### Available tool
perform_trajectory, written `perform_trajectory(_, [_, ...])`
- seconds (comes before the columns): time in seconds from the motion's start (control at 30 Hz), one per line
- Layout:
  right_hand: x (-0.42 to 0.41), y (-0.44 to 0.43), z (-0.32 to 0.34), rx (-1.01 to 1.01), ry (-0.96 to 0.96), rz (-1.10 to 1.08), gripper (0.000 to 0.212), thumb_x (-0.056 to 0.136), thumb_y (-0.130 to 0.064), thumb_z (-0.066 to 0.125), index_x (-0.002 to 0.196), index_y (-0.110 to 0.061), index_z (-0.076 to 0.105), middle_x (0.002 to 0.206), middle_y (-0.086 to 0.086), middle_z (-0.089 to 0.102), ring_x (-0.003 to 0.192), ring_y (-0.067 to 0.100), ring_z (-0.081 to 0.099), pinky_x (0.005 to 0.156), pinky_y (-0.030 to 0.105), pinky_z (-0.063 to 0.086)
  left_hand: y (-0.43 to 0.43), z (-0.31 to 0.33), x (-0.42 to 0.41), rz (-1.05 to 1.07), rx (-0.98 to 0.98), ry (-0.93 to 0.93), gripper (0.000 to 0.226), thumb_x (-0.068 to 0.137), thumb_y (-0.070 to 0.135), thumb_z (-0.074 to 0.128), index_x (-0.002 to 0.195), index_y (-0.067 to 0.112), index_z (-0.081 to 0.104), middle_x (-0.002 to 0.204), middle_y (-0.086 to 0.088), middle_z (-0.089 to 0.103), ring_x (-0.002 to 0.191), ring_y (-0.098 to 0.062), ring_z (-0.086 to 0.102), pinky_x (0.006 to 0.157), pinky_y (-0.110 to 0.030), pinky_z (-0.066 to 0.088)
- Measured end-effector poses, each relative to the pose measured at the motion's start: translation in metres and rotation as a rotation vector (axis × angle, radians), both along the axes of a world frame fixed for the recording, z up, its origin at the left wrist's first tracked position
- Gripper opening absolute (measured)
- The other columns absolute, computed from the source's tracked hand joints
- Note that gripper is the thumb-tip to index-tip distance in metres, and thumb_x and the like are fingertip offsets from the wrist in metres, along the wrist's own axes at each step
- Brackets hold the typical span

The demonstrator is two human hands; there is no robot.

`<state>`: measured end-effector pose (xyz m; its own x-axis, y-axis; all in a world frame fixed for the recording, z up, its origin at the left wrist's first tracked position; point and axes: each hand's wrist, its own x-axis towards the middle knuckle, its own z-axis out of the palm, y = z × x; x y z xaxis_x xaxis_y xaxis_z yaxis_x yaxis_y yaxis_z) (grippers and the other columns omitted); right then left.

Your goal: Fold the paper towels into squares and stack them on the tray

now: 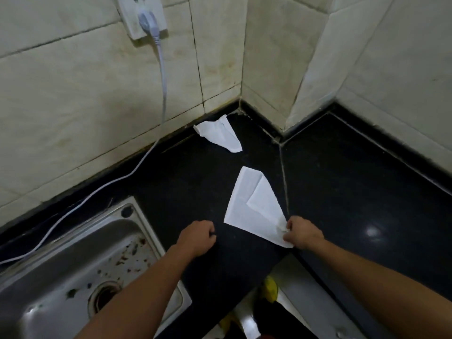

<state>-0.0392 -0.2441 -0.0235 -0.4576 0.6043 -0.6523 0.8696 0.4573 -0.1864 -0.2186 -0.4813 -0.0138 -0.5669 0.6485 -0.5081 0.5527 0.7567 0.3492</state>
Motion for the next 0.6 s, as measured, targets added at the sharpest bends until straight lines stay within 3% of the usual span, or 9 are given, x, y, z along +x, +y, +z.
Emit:
perform_trajectory(0.1, [0.013,0.013,0.001,0.190,-0.095,0.145,0.034,0.084,-0.024,0.056,0.118,-0.019,0.051,0.117,0.007,0.060,0.104,0.027,0.060,0.083,0.035,0.050,0.016,-0.009,0.011,0.046,-0.001,-0.043,0.014,0.087,0.031,0.058,0.096,0.021,0.063,0.092,0.001,0.066,0.086,-0.018,0.062,0.078,-0.033,0.052])
perform_trajectory(0.23, [0.008,0.023,-0.002,0.277,0.066,0.280,0.039,0.087,-0.022,0.053,0.126,-0.018,0.049,0.126,0.006,0.049,0.118,0.026,0.047,0.084,0.037,0.047,0.047,-0.021,0.025,0.211,0.003,-0.067,0.017,0.089,0.031,0.059,0.091,0.016,0.065,0.089,-0.002,0.066,0.081,-0.016,0.061,0.067,-0.030,0.048])
perform_trajectory(0.37, [-0.023,0.016,-0.008,0.198,0.287,0.423,0.040,0.091,-0.034,0.054,0.128,-0.021,0.050,0.127,0.003,0.050,0.119,0.023,0.047,0.088,0.036,0.046,0.068,-0.030,0.037,0.404,-0.044,-0.081,0.027,0.088,0.039,0.062,0.093,0.012,0.062,0.090,-0.004,0.064,0.084,-0.022,0.063,0.065,-0.030,0.046])
perform_trajectory(0.47, [-0.045,0.013,-0.021,0.145,0.255,0.425,0.043,0.091,-0.040,0.055,0.128,-0.019,0.049,0.124,0.005,0.051,0.114,0.026,0.052,0.086,0.039,0.048,0.080,-0.039,0.041,0.512,-0.091,-0.078,0.029,0.086,0.039,0.065,0.095,0.011,0.061,0.093,-0.006,0.065,0.080,-0.021,0.060,0.063,-0.030,0.043])
perform_trajectory(0.6, [-0.055,0.021,-0.037,0.142,0.217,0.442,0.028,0.095,-0.037,0.049,0.110,-0.016,0.057,0.113,0.006,0.061,0.099,0.028,0.061,0.078,0.036,0.047,0.087,-0.042,0.045,0.557,-0.106,-0.093,0.018,0.084,0.027,0.065,0.091,0.011,0.064,0.089,-0.005,0.064,0.075,-0.020,0.058,0.062,-0.029,0.044])
